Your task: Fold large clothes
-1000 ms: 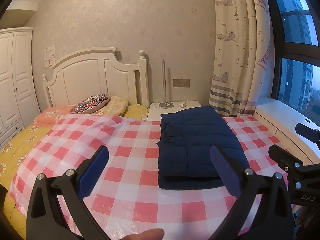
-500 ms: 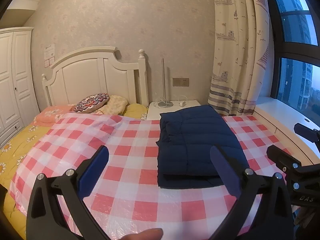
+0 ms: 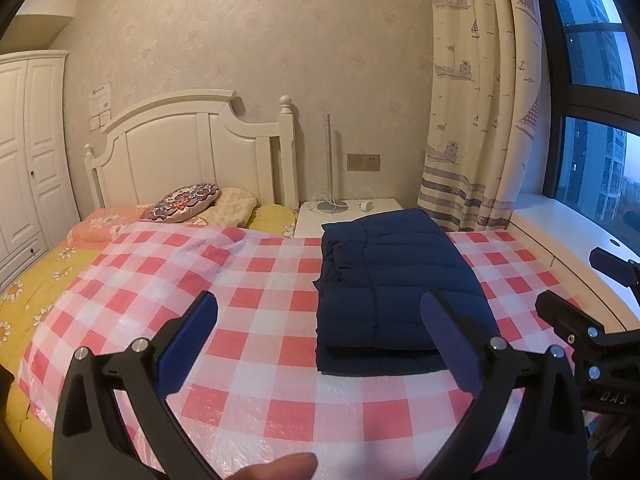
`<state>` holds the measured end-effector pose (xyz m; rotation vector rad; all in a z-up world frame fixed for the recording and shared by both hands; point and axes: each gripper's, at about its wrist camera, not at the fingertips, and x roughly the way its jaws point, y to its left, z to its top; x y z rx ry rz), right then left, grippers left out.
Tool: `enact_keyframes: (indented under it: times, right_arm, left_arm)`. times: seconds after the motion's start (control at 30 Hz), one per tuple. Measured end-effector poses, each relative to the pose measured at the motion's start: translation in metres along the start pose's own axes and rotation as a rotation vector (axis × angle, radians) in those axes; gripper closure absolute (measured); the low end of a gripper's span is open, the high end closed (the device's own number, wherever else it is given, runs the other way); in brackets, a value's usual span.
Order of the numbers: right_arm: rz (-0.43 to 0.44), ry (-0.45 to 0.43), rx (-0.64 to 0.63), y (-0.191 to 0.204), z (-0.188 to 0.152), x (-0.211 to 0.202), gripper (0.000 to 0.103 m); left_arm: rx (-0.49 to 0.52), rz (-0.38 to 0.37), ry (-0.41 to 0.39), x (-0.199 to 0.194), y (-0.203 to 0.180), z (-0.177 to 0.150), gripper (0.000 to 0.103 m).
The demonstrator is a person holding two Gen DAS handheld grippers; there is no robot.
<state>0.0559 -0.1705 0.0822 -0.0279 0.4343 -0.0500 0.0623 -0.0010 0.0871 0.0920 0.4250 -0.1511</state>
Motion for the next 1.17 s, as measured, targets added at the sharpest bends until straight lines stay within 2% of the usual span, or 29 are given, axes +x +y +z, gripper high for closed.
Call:
enact_keyframes:
  times: [0.53, 0.83, 0.93, 1.03, 1.07, 1.1, 1.17]
  right_arm:
    - [-0.011, -0.009, -0.008, -0.005, -0.003, 0.002, 0.004]
    - [-0.036, 0.009, -0.01, -0.011, -0.012, 0.015, 0.004]
    - [-0.046, 0.051, 0.008, -0.022, -0.021, 0.031, 0.004]
    - [-0.063, 0.105, 0.036, -0.052, -0.027, 0.054, 0.004]
    - [-0.093, 0.117, 0.038, -0.07, -0.026, 0.062, 0.004]
    - [-0.161, 0.129, 0.032, -0.099, -0.022, 0.071, 0.004]
    - [-0.287, 0.151, 0.046, -0.156, -0.014, 0.082, 0.004]
  left_arm:
    - [0.029, 0.003, -0.024, -0.005, -0.008, -0.001, 0.002]
    - [0.037, -0.036, -0.045, 0.006, -0.019, -0.009, 0.002]
    - [0.048, -0.048, 0.008, 0.031, -0.02, -0.014, 0.002]
    - [0.054, -0.075, 0.146, 0.08, 0.008, -0.01, 0.002]
    - [0.028, -0.066, 0.178, 0.096, 0.024, -0.008, 0.002]
    - [-0.003, -0.038, 0.215, 0.116, 0.046, -0.004, 0.002]
    - [-0.061, 0.051, 0.287, 0.163, 0.108, 0.007, 0.002]
